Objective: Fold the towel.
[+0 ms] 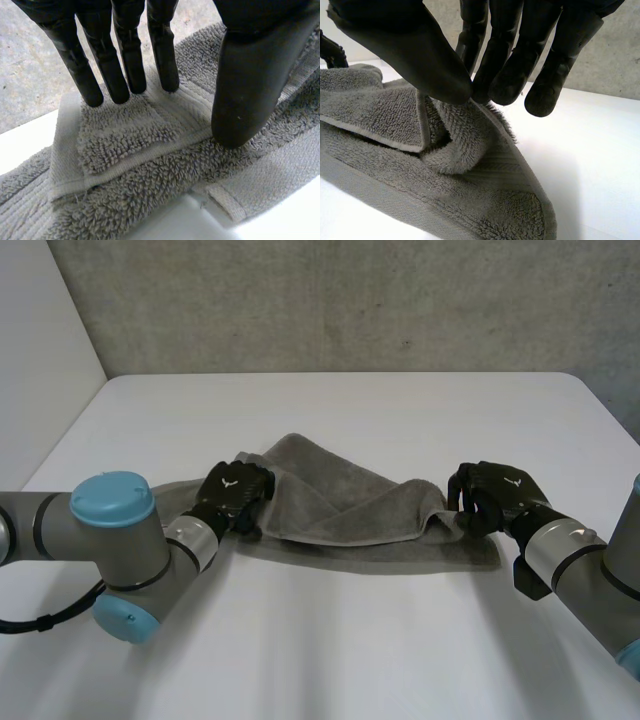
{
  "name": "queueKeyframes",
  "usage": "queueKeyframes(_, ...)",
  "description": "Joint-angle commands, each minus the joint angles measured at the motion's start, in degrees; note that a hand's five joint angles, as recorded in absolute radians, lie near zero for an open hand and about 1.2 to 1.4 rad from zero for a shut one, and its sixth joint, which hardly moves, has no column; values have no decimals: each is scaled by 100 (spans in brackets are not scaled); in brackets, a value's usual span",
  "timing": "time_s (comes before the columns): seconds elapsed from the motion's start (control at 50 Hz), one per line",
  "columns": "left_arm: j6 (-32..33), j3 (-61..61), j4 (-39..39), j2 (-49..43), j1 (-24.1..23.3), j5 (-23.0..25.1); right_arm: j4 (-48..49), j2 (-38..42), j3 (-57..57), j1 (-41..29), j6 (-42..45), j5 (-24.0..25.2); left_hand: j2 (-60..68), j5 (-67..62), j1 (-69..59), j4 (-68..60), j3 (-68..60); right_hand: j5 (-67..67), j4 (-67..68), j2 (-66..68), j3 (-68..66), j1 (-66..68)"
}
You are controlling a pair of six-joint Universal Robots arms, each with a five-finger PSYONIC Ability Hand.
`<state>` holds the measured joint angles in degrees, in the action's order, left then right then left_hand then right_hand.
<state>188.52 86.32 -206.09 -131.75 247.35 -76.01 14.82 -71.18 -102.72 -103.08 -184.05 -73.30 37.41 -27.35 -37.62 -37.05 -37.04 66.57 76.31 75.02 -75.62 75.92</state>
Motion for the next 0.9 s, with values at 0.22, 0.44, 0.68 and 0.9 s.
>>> queueKeyframes(0.22, -8, 69, 60, 535, 6, -37, 74, 34, -29, -10, 62, 9, 4259, -4265, -4238, -4295, -4296, 343, 369, 498, -438, 408)
queueKeyframes(0.44, -35, 587, 51, 1879, 164, -1, -267, -491, 391, 60, 377, 70, 4259, -4265, -4238, -4295, -4296, 343, 369, 498, -438, 408)
queueKeyframes(0.68, -52, 438, 456, 4008, 630, 51, -2193, -2322, 2353, 69, 1275, 492, 4259, -4265, -4238, -4295, -4296, 343, 369, 498, -438, 408)
queueKeyframes(0.9, -122, 351, 1159, 4544, 718, 245, -3266, -2402, 3364, 8, 1503, 668, 4259, -4265, -4238, -4295, -4296, 343, 369, 498, -438, 408)
